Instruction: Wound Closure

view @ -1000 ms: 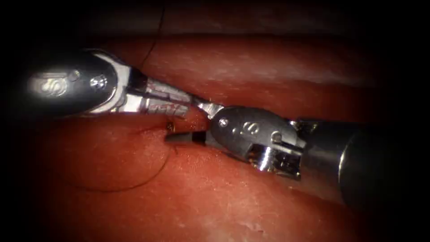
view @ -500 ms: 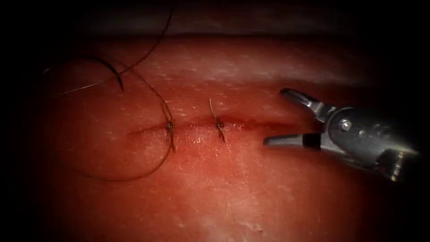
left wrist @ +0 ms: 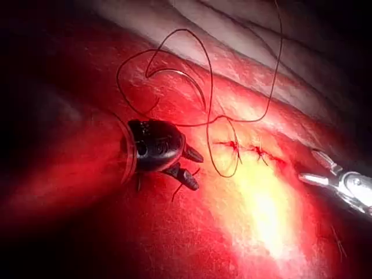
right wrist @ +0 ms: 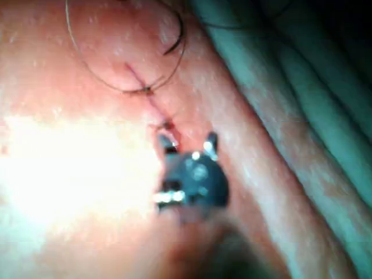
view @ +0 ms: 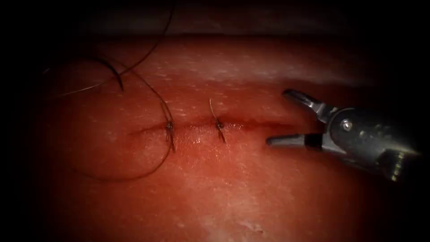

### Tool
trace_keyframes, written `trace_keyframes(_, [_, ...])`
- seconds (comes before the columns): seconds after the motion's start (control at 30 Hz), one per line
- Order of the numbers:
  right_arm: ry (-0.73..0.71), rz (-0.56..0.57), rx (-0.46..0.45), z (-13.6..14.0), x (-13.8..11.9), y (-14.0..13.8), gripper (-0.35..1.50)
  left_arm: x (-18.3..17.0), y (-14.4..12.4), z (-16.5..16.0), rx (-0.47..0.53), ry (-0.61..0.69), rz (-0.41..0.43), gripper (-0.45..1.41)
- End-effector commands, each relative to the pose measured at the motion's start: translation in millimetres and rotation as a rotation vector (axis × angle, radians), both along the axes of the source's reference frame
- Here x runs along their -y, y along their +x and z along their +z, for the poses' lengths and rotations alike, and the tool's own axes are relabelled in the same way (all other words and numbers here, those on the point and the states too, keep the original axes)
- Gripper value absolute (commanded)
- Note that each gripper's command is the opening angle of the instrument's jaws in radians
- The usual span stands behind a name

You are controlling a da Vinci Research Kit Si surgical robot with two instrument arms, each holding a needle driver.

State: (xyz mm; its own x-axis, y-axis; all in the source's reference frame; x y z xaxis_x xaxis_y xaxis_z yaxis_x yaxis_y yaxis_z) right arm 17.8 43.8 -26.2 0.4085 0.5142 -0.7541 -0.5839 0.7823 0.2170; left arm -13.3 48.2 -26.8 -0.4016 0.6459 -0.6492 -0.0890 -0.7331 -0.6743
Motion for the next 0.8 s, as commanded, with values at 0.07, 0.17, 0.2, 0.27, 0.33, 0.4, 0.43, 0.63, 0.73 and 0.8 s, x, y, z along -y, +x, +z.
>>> trace_keyframes(0.07, [-0.002,-0.002,-0.004,0.5,-0.1,0.7,1.48,-0.4,-0.1,-0.9,-0.002,0.026,-0.005,0.75])
trace_keyframes(0.17, [-0.002,-0.001,-0.003,0.6,-0.2,0.7,1.48,-1.0,-1.5,-5.0,0.028,0.064,0.022,0.75])
trace_keyframes(0.2, [-0.002,-0.001,-0.003,0.6,-0.2,0.8,1.48,-0.9,-2.2,-6.0,0.043,0.064,0.041,0.75])
trace_keyframes(0.27, [-0.002,-0.001,-0.003,0.6,-0.1,0.8,1.48,-0.4,-4.5,-8.0,0.081,0.065,0.086,0.75])
trace_keyframes(0.33, [-0.002,0.000,-0.003,0.6,-0.1,0.8,1.48,0.1,-7.3,-9.6,0.114,0.053,0.112,0.75])
trace_keyframes(0.4, [-0.003,0.000,-0.003,0.7,-0.1,0.8,1.48,0.1,-10.1,-10.7,0.122,0.035,0.111,0.75])
trace_keyframes(0.43, [-0.003,0.000,-0.003,0.7,-0.1,0.8,1.48,-0.4,-12.9,-11.2,0.121,0.034,0.102,0.75])
trace_keyframes(0.63, [-0.001,0.006,-0.008,0.2,-0.6,0.8,1.48,-5.1,-20.8,-8.3,0.103,-0.144,-0.026,0.64])
trace_keyframes(0.73, [0.000,0.012,-0.017,-0.5,-0.9,0.8,1.48,-6.2,-21.5,-6.1,0.113,-0.175,-0.104,0.62])
trace_keyframes(0.8, [0.002,0.015,-0.021,-1.1,-1.0,0.9,1.48,-6.9,-21.5,-3.7,0.087,-0.208,-0.137,0.61])
